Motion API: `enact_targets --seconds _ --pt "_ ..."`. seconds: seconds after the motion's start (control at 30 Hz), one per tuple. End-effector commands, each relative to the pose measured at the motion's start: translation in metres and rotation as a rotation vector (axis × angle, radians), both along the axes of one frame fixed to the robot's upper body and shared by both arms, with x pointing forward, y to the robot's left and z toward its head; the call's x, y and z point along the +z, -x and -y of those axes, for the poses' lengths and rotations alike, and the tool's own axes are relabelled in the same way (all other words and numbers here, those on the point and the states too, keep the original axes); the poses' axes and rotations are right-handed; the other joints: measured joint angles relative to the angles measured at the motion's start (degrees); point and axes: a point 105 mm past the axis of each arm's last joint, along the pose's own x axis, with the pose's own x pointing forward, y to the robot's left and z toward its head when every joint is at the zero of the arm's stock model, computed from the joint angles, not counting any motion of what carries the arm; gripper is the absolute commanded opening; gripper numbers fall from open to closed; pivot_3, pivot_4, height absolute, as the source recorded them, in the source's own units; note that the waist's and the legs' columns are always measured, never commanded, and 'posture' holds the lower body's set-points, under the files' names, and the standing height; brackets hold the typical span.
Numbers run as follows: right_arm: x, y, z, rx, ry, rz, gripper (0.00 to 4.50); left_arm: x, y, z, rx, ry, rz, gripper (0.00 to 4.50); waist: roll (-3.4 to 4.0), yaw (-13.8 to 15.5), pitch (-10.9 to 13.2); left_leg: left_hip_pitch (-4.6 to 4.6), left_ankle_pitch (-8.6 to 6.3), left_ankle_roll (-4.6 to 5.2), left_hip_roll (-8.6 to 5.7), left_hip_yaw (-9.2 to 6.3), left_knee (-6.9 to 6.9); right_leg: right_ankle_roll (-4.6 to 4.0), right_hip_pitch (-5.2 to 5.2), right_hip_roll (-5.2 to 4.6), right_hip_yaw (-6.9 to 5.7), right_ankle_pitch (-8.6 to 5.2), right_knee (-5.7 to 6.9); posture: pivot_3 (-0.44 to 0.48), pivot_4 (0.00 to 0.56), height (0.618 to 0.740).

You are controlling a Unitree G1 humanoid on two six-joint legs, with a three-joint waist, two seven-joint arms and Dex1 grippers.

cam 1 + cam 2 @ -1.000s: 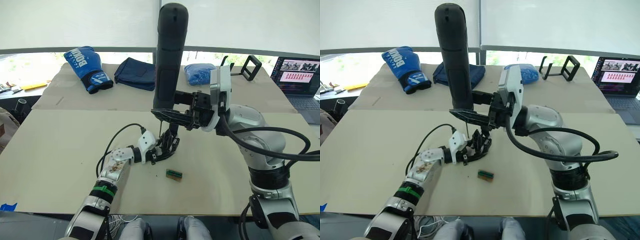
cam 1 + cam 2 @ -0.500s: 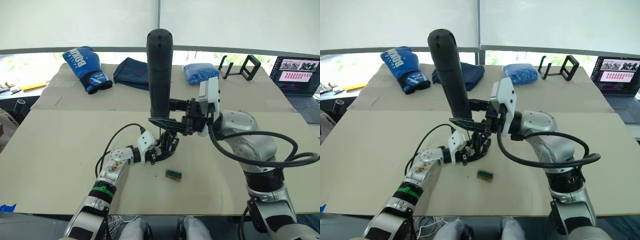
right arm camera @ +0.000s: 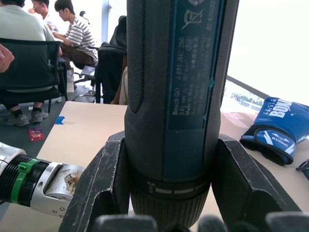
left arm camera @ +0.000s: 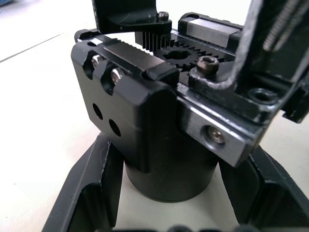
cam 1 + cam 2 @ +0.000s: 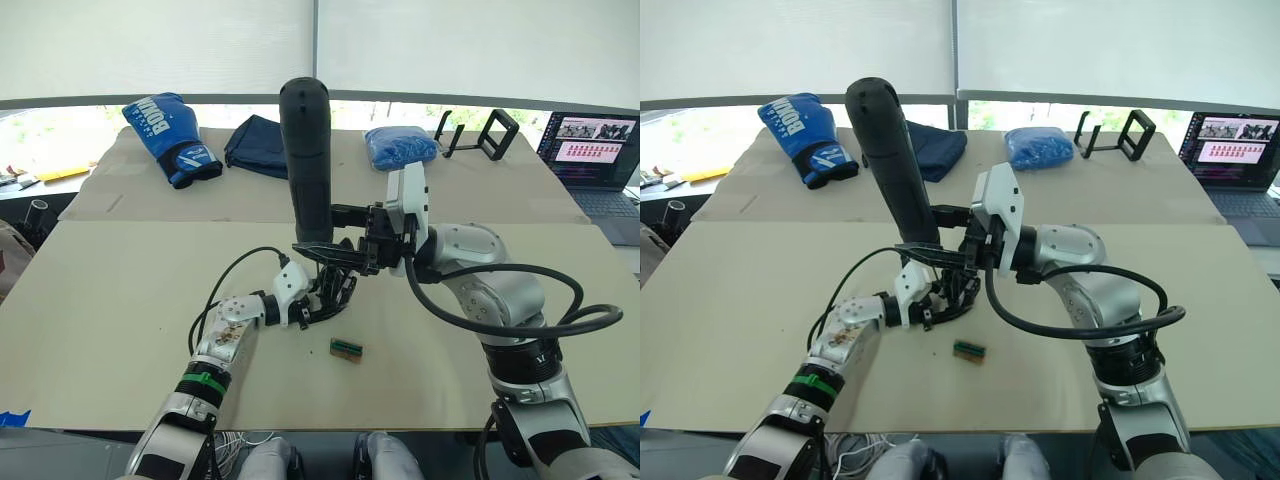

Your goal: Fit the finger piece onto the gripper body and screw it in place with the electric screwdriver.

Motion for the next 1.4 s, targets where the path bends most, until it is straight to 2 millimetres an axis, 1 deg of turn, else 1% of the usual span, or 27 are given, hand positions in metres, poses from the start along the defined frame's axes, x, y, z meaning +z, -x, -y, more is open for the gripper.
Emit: enact_targets --seconds 0.03,0.93,1.4 --pt "0.018 0.008 0.002 0.016 -0.03 0.078 1.93 -0.012 0.006 0.0 -0.015 -0.023 -0.048 2.31 0.0 0.0 0.0 0.0 0.0 0.0 0.0 0.0 0.0 0.0 0.0 0.0 0.0 0.0 0.0 0.0 0.15 0.74" --pt "0.006 0.003 0.0 -0.016 -0.013 0.041 1.93 -0.013 0.006 0.002 -0.013 -0.017 -0.056 2.31 0.0 0.0 0.0 0.0 0.0 0.0 0.0 0.0 0.0 0.0 0.0 -0.01 0.0 0.0 0.0 0.0 0.15 0.74" --pt "0.004 0.006 -0.002 -0.003 -0.003 0.03 1.93 -0.013 0.006 0.003 -0.015 -0.017 -0.058 2.31 0.0 0.0 0.0 0.0 0.0 0.0 0.0 -0.01 0.0 0.0 0.0 -0.01 0.0 0.0 0.0 0.0 0.15 0.74"
